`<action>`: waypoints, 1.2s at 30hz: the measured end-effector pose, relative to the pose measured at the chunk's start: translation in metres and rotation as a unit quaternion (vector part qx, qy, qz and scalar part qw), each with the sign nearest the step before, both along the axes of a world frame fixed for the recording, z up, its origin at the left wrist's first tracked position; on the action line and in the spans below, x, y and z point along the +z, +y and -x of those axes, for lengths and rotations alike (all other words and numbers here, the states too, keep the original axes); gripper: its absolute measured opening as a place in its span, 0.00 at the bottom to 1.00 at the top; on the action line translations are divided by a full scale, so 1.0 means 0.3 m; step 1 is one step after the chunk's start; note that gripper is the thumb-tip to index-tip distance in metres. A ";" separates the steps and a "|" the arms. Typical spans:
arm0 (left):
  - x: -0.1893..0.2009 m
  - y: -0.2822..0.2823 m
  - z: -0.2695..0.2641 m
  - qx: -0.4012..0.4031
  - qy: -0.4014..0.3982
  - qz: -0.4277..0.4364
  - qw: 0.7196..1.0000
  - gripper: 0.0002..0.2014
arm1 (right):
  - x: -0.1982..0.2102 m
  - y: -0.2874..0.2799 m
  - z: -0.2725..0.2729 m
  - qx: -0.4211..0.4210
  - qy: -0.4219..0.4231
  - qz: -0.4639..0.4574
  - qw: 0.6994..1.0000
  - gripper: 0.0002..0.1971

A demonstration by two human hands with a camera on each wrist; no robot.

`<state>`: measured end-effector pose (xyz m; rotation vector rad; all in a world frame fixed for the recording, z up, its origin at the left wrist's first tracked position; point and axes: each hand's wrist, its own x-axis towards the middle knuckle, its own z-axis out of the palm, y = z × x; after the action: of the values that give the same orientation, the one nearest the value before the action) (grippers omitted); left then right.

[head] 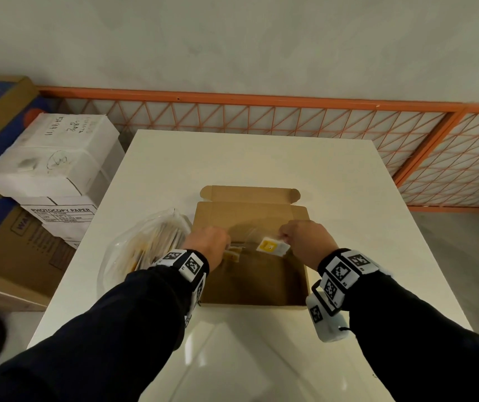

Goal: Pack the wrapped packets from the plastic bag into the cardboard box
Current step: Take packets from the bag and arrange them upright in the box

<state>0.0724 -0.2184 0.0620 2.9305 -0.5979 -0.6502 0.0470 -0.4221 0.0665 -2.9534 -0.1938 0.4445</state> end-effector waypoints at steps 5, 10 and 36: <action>-0.010 0.004 0.003 0.004 -0.004 0.008 1.000 0.14 | -0.007 -0.008 0.012 -0.002 0.046 0.064 0.997 0.18; -0.019 0.002 -0.001 0.006 -0.006 0.009 1.000 0.14 | -0.025 0.026 0.018 0.032 0.048 0.071 0.996 0.18; 0.026 0.034 0.008 0.062 -0.101 0.037 0.992 0.13 | -0.028 0.023 0.021 -0.033 -0.009 0.057 0.998 0.18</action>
<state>0.0698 -0.2082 0.0699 2.9554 -0.4413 -0.3140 0.0408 -0.4151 0.0580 -3.0654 -0.0737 0.4330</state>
